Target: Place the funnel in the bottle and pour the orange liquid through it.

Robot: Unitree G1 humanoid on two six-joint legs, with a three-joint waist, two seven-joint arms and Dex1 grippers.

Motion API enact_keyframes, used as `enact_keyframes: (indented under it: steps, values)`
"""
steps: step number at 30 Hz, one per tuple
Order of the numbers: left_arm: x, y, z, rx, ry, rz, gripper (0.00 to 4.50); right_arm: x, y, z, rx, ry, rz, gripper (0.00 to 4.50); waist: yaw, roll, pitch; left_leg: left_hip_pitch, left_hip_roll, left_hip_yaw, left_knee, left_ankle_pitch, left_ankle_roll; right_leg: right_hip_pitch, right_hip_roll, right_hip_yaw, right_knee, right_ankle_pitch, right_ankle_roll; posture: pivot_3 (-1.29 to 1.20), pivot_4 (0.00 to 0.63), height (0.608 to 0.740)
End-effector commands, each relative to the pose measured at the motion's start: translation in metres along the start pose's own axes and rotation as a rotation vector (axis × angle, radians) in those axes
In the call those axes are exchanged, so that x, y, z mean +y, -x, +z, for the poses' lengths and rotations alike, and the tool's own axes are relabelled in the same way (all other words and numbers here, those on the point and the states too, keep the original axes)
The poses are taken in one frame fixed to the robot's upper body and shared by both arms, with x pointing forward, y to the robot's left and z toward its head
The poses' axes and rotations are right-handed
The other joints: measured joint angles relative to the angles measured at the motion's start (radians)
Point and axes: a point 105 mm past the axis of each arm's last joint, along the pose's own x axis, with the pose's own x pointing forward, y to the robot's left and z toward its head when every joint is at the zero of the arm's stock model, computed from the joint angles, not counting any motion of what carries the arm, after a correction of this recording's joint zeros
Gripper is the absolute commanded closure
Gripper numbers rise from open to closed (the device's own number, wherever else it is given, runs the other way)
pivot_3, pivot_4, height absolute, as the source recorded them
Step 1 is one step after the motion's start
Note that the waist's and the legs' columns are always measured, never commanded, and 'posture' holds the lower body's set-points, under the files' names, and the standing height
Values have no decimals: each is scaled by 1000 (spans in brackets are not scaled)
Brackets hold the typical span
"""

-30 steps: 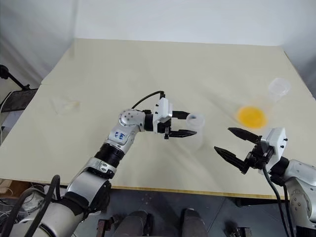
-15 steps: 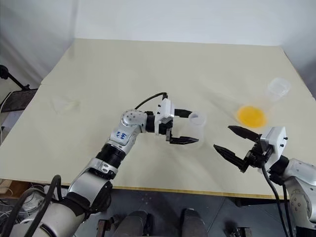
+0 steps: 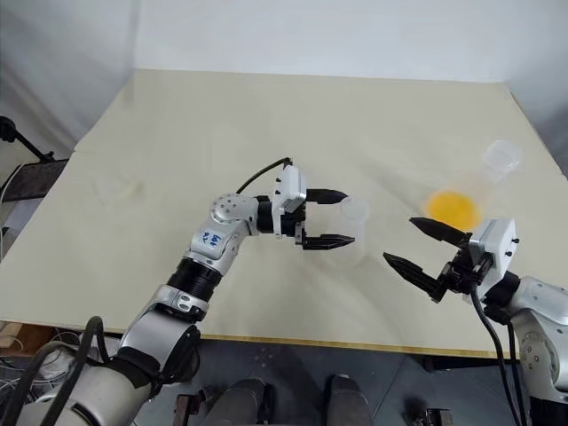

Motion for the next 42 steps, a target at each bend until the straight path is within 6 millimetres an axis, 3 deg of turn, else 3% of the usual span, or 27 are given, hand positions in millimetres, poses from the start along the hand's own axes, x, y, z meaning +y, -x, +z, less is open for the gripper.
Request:
enact_keyframes:
  steps: [1, 8, 17, 21, 25, 29, 32, 38, 42]
  values:
    - [5, 2, 9, -20, -18, 13, 23, -1, 2, 8, -9, 33, 1, 0, 0, 0, 0, 0, 0, 0, 0, 0, 0, 0, 0, 0, 0, 0, 0, 0, 150, 740]
    - [5, 25, 17, -11, 6, 3, 23, 1, 3, 8, 1, 33, 17, 0, -1, 0, 0, 0, 0, 0, 0, 0, 0, 0, 0, 0, 1, 0, 0, 0, 150, 740]
    - [13, 80, 34, -8, -20, 116, 23, 3, 0, 11, 11, 38, 61, 0, -3, 0, 0, 0, 1, 0, 0, 0, 0, 0, 0, 0, 1, 0, 0, 0, 150, 740]
    - [25, 146, 46, 11, -40, 353, 23, 10, -3, 15, 6, 25, 111, 0, -6, 0, 0, 0, 1, -1, 0, 0, 0, 0, -1, 1, 1, 0, 0, 0, 150, 740]
    - [20, 191, 49, 47, -38, 545, 23, 18, -7, 18, -6, 7, 150, 0, -15, 0, 0, 1, 3, -1, 0, 0, -1, 0, -3, 2, 1, 0, 0, 0, 150, 740]
    - [2, 238, 44, 103, -38, 745, 23, 25, -11, 20, -21, -13, 180, 0, -8, 0, 0, 1, 2, -3, 0, -1, -1, 1, -6, 4, 0, 0, 0, 0, 150, 740]
    - [-26, 280, 37, 144, -9, 928, 23, 29, -13, 19, -23, -30, 206, 0, -7, 0, 0, 1, 2, -4, 0, -1, -1, 1, -7, 9, -2, 0, 0, 0, 150, 740]
    - [-81, 323, 18, 191, 82, 1133, 23, 25, -9, 12, -19, -38, 229, 0, -2, 0, 0, 2, 2, -4, -1, -1, 0, 3, -8, 10, -8, 0, 0, 0, 150, 740]
    - [-92, 344, 19, 208, 71, 1238, 23, 19, -3, 8, -16, -31, 242, 0, 2, -1, 0, 1, 1, -5, -1, -1, 0, 4, -8, 9, -9, 0, 0, 0, 150, 740]
